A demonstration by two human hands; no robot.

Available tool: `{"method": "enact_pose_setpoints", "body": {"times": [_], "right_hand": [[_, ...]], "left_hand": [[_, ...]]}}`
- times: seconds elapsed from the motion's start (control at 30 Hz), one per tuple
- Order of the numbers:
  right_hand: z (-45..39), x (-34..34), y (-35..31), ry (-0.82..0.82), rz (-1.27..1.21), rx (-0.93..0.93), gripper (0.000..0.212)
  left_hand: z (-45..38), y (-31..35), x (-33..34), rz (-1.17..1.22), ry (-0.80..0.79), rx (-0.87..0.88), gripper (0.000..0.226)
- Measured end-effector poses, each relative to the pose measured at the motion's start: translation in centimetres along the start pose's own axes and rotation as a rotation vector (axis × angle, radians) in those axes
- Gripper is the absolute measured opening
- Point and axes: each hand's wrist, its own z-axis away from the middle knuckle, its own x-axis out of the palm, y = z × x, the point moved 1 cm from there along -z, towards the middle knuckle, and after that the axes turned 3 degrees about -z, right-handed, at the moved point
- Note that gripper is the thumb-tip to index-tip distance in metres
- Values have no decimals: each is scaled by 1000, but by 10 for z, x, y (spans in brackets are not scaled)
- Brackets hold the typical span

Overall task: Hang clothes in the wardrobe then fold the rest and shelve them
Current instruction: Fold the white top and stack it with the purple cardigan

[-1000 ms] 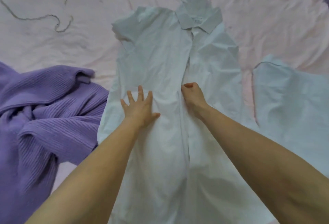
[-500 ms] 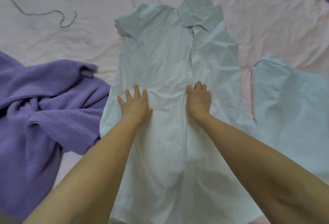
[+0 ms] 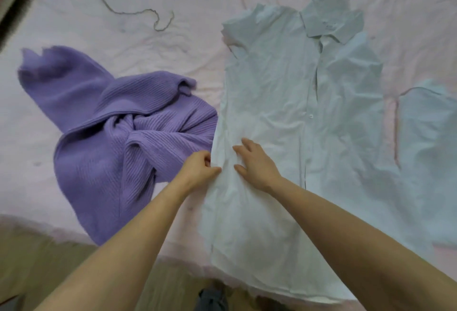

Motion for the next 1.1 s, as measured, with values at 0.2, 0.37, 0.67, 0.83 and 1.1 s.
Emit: {"method": "enact_pose_setpoints", "body": {"times": [0.2,0.37,0.67,0.83,1.1], "right_hand": [[2,12,-11,-12,92,51,66],[4,17,-19,-61,127,43,73],[5,15,-24,-161,181,57,81],[17,18,-25,-241,238,5,86],[-11,-30,-25,223,49,-80,28]], "left_hand": [[21,-16,-4,-132,162,-73,9],[33,-21,-1,-90,76,-55,35],[62,-37,-20,-297,-463,-338,31],[81,-36,-22,-642,-517,-440,20],[28,33,-25,-784,291,122,23]]}}
